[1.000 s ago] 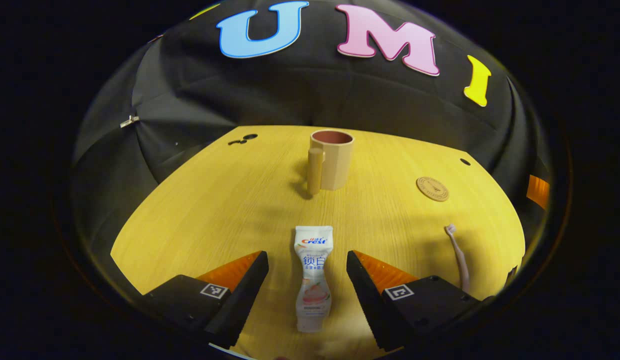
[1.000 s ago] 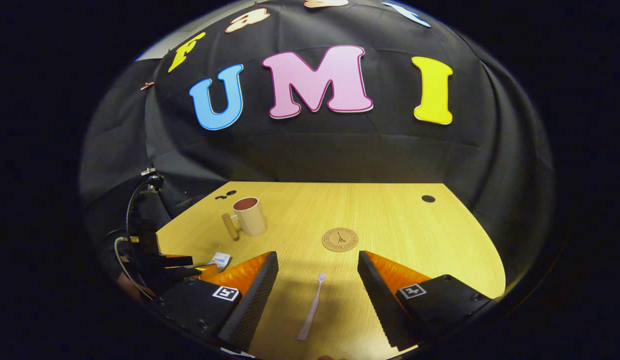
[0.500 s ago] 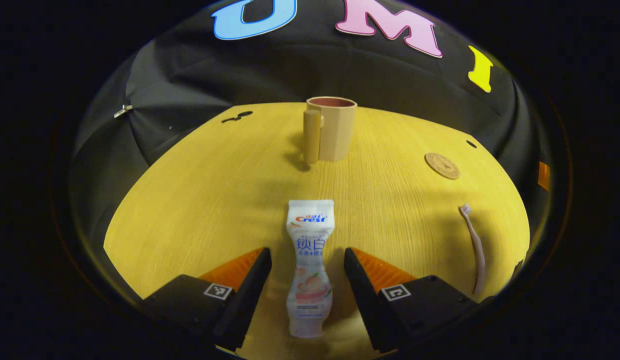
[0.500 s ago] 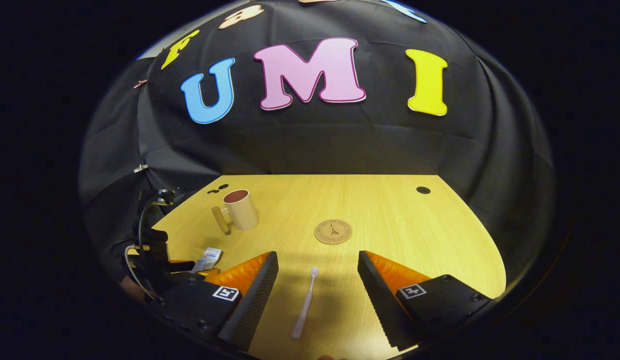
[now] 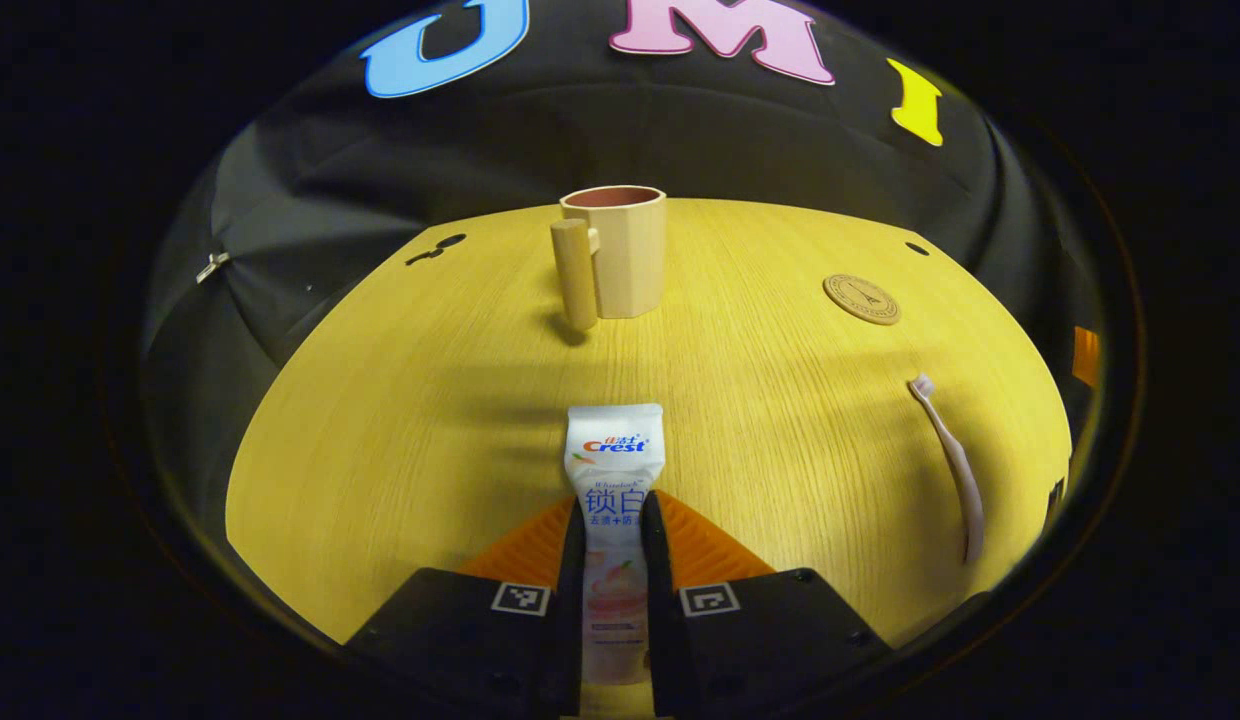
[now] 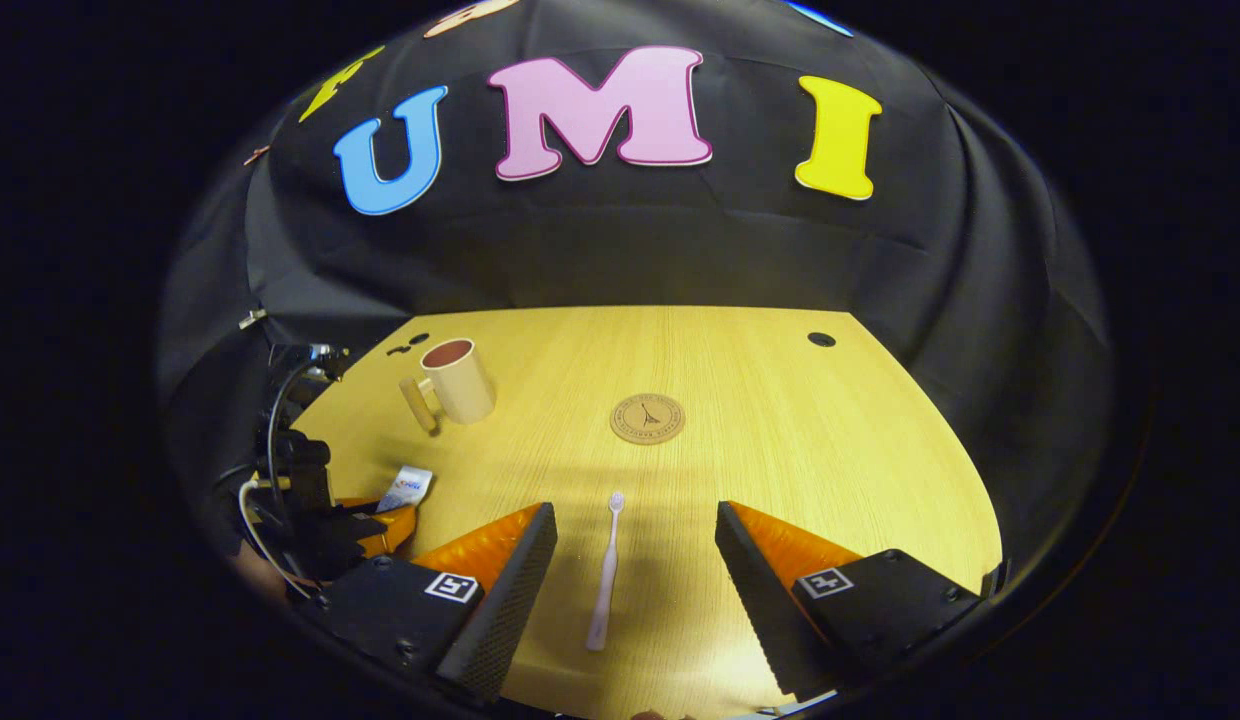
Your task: Put the toothbrush and toothpaste on the desktop into the cup, then pick up the cup and place it on the coaster on the desktop.
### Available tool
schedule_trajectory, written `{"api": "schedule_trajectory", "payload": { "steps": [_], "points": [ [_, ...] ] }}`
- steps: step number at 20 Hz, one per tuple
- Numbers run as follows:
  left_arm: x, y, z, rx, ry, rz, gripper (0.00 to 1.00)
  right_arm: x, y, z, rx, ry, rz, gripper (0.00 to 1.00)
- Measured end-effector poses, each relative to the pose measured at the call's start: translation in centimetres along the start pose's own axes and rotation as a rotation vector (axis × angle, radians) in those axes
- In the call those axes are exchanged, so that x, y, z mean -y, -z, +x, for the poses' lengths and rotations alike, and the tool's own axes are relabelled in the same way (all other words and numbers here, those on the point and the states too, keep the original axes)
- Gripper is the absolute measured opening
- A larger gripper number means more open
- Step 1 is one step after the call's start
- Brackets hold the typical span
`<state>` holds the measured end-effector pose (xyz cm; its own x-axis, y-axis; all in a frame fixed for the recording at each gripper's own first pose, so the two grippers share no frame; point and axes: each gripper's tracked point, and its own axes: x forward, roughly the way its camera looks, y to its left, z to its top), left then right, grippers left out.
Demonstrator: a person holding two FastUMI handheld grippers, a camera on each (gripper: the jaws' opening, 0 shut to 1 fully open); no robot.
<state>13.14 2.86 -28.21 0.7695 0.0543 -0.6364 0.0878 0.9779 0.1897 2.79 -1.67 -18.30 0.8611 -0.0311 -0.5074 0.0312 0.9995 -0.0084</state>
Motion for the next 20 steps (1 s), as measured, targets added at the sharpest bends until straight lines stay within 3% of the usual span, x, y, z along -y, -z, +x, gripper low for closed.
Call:
{"api": "schedule_trajectory", "payload": {
  "steps": [4,7,12,20],
  "points": [
    [0.2,0.8,-0.6,-0.032,0.078,0.030,0.29,-0.5,1.0,1.2,-0.047,0.028,-0.003,0.99],
    [-0.1,1.3,-0.9,-0.017,0.110,0.093,0.27,-1.8,3.4,2.6,-0.146,0.017,-0.010,0.99],
    [0.0,1.6,-1.2,-0.011,0.160,0.106,0.26,-2.5,6.5,4.9,-0.273,0.023,-0.064,0.99],
    [-0.1,1.9,-1.2,-0.019,0.164,0.123,0.26,-1.1,9.3,7.6,-0.411,0.069,-0.027,0.98]
  ]
}}
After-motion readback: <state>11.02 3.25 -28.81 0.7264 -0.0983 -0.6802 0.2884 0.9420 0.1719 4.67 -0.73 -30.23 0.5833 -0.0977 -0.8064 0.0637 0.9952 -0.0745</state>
